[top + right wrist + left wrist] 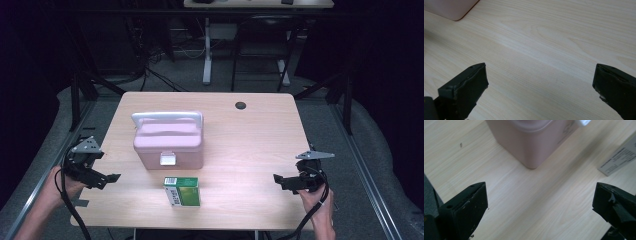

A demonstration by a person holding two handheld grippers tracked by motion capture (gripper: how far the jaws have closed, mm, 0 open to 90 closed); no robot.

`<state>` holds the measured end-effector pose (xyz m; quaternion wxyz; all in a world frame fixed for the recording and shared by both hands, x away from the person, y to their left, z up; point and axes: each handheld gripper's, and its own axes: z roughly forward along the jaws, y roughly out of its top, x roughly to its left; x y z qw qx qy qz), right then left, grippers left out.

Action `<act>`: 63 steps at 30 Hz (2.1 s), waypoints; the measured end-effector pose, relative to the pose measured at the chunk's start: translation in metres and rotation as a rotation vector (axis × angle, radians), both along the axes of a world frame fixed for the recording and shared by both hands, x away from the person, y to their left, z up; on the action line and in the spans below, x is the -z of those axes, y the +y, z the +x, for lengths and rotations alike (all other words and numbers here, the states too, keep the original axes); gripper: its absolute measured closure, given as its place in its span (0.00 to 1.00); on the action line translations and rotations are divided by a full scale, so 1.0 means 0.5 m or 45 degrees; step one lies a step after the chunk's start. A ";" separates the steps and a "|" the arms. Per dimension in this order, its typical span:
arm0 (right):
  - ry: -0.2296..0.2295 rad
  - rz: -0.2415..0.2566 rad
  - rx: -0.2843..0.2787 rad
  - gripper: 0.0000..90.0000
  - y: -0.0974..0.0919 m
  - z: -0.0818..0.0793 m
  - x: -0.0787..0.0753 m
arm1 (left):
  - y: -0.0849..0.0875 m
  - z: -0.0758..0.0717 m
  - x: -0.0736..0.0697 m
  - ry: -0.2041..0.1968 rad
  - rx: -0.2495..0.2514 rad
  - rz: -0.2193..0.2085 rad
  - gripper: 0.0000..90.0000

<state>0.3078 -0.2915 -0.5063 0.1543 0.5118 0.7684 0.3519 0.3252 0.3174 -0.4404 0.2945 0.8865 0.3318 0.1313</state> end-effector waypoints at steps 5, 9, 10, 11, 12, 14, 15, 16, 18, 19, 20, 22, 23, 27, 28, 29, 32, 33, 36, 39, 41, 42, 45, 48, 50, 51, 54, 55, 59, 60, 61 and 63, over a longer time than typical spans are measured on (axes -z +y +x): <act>0.012 -0.003 -0.010 0.00 0.003 0.000 0.000 | -0.029 0.000 -0.027 -0.008 0.071 0.032 0.00; 0.012 0.009 -0.009 0.00 0.003 -0.002 -0.001 | -0.046 0.003 -0.043 -0.003 0.111 0.049 0.00; 0.018 0.003 -0.011 0.00 0.003 -0.002 -0.001 | -0.052 0.003 -0.046 -0.006 0.122 0.056 0.00; 0.013 0.000 -0.004 0.00 0.004 -0.003 0.000 | -0.058 0.004 -0.048 -0.007 0.131 0.058 0.00; -0.004 0.001 0.001 0.00 0.005 -0.004 0.000 | -0.064 0.004 -0.051 -0.006 0.143 0.057 0.00; -0.012 0.002 0.001 0.00 0.004 -0.006 -0.001 | -0.079 0.004 -0.059 -0.007 0.172 0.070 0.00; -0.012 0.003 0.003 0.00 0.005 -0.007 -0.002 | -0.086 0.005 -0.062 -0.006 0.186 0.076 0.00; -0.009 0.007 0.002 0.00 0.004 -0.007 -0.002 | -0.091 0.005 -0.065 -0.008 0.195 0.081 0.00; 0.001 -0.003 -0.005 0.00 0.004 -0.006 0.000 | -0.104 0.006 -0.072 -0.014 0.212 0.090 0.00; 0.003 -0.002 -0.006 0.00 0.005 -0.006 0.001 | -0.109 0.007 -0.075 -0.014 0.222 0.090 0.00; 0.003 0.000 -0.008 0.00 0.005 -0.006 0.002 | -0.115 0.008 -0.078 -0.016 0.235 0.101 0.00; 0.008 -0.001 -0.007 0.00 0.006 -0.007 0.004 | -0.125 0.011 -0.082 -0.013 0.260 0.119 0.00; 0.012 -0.004 -0.006 0.00 0.005 -0.007 0.004 | -0.131 0.012 -0.084 -0.016 0.271 0.130 0.00; 0.015 -0.001 -0.006 0.00 0.005 -0.008 0.004 | -0.154 0.012 -0.089 -0.014 0.313 0.149 0.00; 0.017 -0.005 -0.010 0.00 0.004 -0.008 0.003 | -0.160 0.012 -0.090 -0.014 0.321 0.152 0.00; 0.014 -0.004 -0.010 0.00 0.004 -0.007 0.002 | -0.166 0.013 -0.092 -0.007 0.337 0.162 0.00; 0.013 -0.005 -0.014 0.00 0.005 -0.006 0.002 | -0.184 0.014 -0.095 -0.003 0.367 0.179 0.00; 0.019 -0.011 -0.016 0.00 0.006 -0.005 0.001 | -0.190 0.014 -0.095 0.004 0.382 0.183 0.00; 0.019 -0.016 -0.018 0.00 0.008 -0.005 0.000 | -0.210 0.013 -0.094 0.012 0.413 0.215 0.00; 0.020 -0.020 -0.022 0.00 0.009 -0.005 -0.001 | -0.227 0.013 -0.094 0.023 0.448 0.259 0.00; 0.021 -0.020 -0.025 0.00 0.009 -0.006 -0.002 | -0.238 0.012 -0.095 0.023 0.461 0.267 0.00; 0.024 -0.021 -0.025 0.00 0.009 -0.007 -0.002 | -0.242 0.011 -0.096 0.020 0.469 0.274 0.00; 0.030 -0.026 -0.028 0.00 0.008 -0.007 -0.002 | -0.258 0.007 -0.100 0.014 0.494 0.283 0.00; 0.029 -0.030 -0.027 0.00 0.008 -0.008 -0.003 | -0.279 0.003 -0.101 0.021 0.533 0.297 0.00; 0.032 -0.027 -0.025 0.00 0.008 -0.008 -0.002 | -0.291 0.002 -0.099 0.021 0.554 0.314 0.00; 0.035 -0.030 -0.027 0.00 0.008 -0.009 -0.002 | -0.298 0.002 -0.098 0.024 0.567 0.320 0.00; 0.036 -0.026 -0.024 0.00 0.009 -0.009 0.002 | -0.317 0.002 -0.095 0.034 0.596 0.349 0.00; 0.041 -0.033 -0.026 0.00 0.009 -0.009 0.002 | -0.325 0.002 -0.093 0.035 0.609 0.357 0.00; 0.038 -0.033 -0.030 0.00 0.011 -0.008 0.003 | -0.350 0.001 -0.086 0.041 0.622 0.387 0.00; 0.037 -0.032 -0.032 0.00 0.012 -0.008 0.003 | -0.356 0.000 -0.084 0.041 0.637 0.397 0.00; 0.039 -0.032 -0.034 0.00 0.013 -0.009 0.004 | -0.363 -0.001 -0.082 0.054 0.653 0.405 0.00; 0.049 -0.038 -0.037 0.00 0.015 -0.009 0.004 | -0.376 -0.004 -0.075 0.054 0.673 0.426 0.00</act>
